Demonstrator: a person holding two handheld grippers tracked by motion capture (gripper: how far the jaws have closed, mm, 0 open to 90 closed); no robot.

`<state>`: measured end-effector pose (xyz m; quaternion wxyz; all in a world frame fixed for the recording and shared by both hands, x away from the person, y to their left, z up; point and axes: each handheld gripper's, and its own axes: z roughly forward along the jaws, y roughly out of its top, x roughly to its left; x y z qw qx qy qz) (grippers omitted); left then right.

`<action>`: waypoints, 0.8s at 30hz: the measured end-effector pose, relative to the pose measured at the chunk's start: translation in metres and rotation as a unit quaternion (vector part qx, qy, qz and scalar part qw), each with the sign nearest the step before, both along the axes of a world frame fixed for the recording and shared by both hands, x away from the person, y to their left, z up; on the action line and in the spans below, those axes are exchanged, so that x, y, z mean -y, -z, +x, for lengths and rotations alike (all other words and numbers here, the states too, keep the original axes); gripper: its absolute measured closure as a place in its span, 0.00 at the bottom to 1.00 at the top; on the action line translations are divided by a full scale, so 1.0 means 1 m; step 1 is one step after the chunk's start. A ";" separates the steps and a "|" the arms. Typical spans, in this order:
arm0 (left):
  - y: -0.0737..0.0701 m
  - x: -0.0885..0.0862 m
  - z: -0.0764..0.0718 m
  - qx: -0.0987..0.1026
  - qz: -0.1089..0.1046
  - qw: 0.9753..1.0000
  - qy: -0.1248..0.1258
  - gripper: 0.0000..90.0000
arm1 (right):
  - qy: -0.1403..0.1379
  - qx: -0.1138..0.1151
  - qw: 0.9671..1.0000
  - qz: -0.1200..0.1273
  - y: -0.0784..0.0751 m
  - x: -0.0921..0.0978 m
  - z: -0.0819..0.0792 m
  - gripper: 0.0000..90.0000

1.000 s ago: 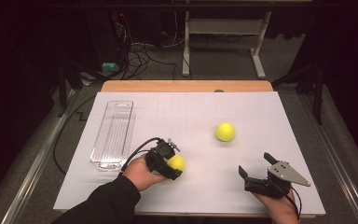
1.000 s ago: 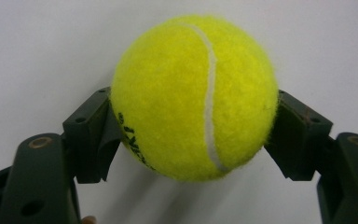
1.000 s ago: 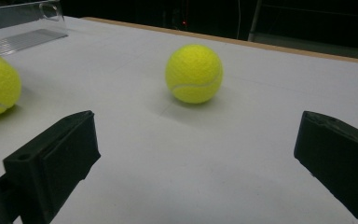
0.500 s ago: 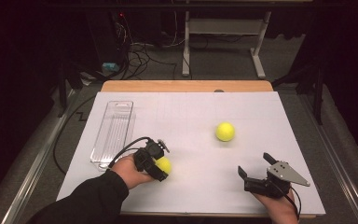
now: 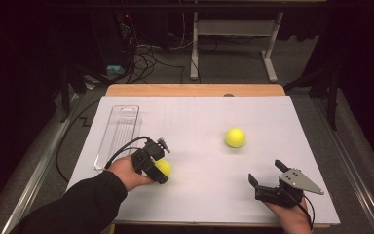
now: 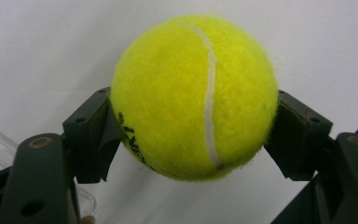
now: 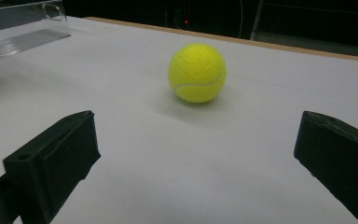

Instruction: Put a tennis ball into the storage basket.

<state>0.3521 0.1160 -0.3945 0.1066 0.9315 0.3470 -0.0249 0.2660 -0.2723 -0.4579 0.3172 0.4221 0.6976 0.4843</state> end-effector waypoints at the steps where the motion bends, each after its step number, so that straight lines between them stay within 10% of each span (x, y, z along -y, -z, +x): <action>1: -0.003 0.000 0.000 0.000 0.000 1.000 -0.001 0.30 | 0.000 0.000 1.000 -0.001 0.000 0.000 0.000 0.00; 24: -0.043 -0.035 0.037 -0.003 -0.003 0.999 -0.045 0.30 | 0.000 0.000 1.000 0.002 0.000 0.000 0.000 0.00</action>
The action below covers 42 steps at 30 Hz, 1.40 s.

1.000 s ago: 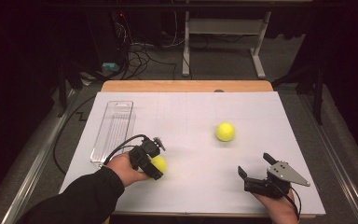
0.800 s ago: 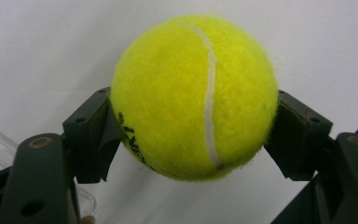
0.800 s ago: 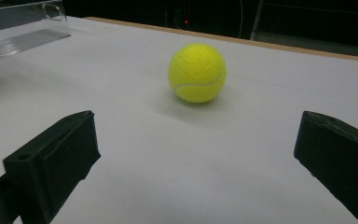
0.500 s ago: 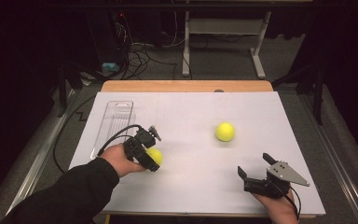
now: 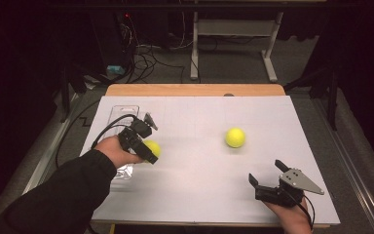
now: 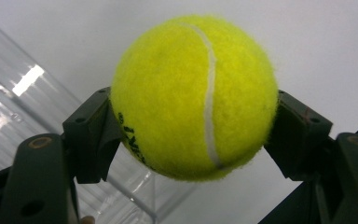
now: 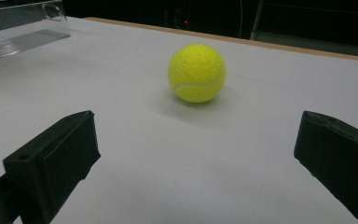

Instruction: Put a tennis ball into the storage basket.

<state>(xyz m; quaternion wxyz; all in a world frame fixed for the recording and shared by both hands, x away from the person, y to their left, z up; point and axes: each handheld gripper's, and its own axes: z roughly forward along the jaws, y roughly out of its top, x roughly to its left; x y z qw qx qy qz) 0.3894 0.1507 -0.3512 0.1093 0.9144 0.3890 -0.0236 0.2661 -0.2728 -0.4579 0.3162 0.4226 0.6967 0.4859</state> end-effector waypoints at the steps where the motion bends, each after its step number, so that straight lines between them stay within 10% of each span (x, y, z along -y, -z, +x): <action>1: 0.000 0.000 0.000 0.000 0.000 1.000 0.000 0.30 | 0.000 0.000 1.000 0.000 0.000 0.000 0.000 0.00; 18: -0.017 -0.045 0.024 0.004 0.007 0.998 -0.057 0.30 | 0.000 0.000 1.000 -0.001 0.000 0.000 0.000 0.00; 42: 0.002 -0.087 0.067 -0.003 0.044 0.988 -0.151 0.29 | -0.001 -0.002 1.000 -0.002 0.001 0.000 0.000 0.00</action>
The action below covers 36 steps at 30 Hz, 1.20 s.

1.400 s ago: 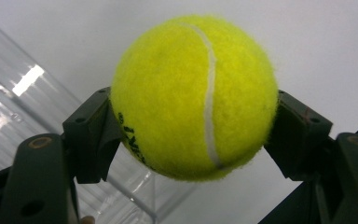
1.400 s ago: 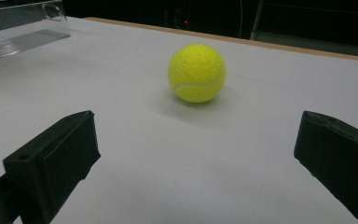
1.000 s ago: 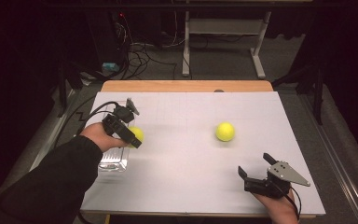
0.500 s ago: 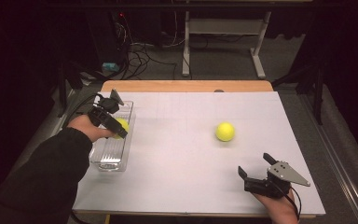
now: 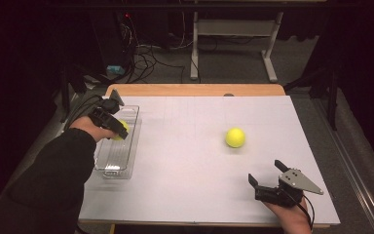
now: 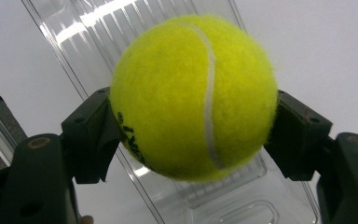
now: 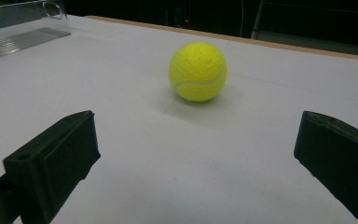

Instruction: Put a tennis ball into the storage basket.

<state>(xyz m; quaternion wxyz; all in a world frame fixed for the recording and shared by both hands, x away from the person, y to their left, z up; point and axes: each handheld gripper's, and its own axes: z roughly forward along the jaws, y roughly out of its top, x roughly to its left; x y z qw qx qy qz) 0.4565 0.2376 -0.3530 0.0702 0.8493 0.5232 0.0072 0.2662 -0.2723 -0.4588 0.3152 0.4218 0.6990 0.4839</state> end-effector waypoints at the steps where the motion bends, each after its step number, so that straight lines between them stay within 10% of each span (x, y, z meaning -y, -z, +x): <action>1: 0.000 0.000 0.000 0.000 0.000 1.000 0.000 0.29 | 0.000 0.000 1.000 0.000 0.000 0.000 0.000 0.00; 23: 0.021 0.002 0.021 -0.005 0.013 1.000 -0.019 0.28 | 0.001 -0.003 1.000 0.002 0.002 0.001 0.000 0.00; 28: 0.014 0.004 0.019 0.009 0.002 1.000 -0.015 0.01 | 0.000 -0.001 1.000 0.002 0.001 0.001 0.000 0.00; 36: 0.011 0.009 0.011 0.003 0.006 1.000 0.000 0.01 | 0.000 -0.001 1.000 0.003 0.001 0.001 0.000 0.00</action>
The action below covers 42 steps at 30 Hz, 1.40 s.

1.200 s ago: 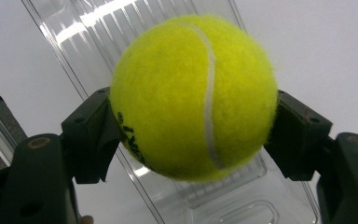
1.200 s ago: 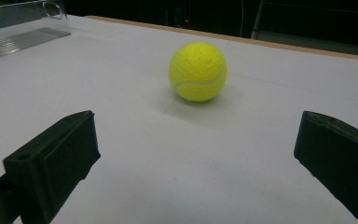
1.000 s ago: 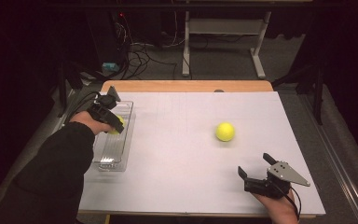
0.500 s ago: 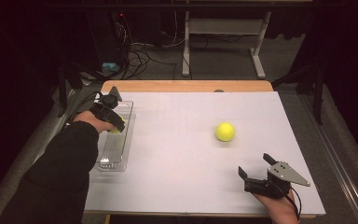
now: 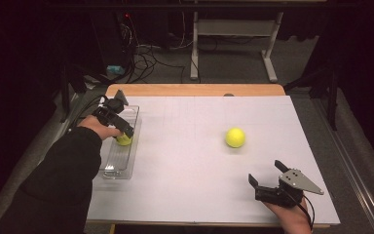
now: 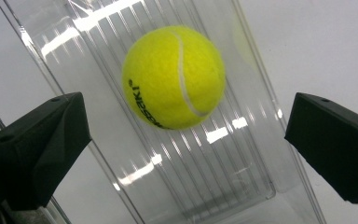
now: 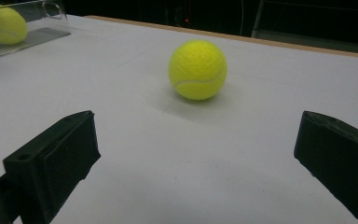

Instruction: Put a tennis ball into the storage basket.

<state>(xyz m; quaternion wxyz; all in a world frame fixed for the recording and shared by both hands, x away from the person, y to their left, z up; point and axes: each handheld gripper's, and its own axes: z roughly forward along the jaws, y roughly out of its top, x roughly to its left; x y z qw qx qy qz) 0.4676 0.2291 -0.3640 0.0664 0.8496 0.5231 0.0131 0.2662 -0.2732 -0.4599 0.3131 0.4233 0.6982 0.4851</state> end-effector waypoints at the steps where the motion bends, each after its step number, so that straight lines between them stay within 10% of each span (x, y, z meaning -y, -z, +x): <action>1: 0.000 0.000 0.000 0.000 0.000 1.000 0.000 0.01 | 0.000 0.000 1.000 0.000 0.000 0.000 0.000 0.00; 27: -0.002 0.068 -0.042 0.010 0.015 0.994 0.104 0.01 | 0.001 0.000 1.000 0.001 0.000 0.001 0.000 0.00; 42: 0.012 0.125 -0.076 0.021 -0.008 0.984 0.179 0.01 | 0.000 0.000 1.000 0.001 0.000 0.000 0.000 0.00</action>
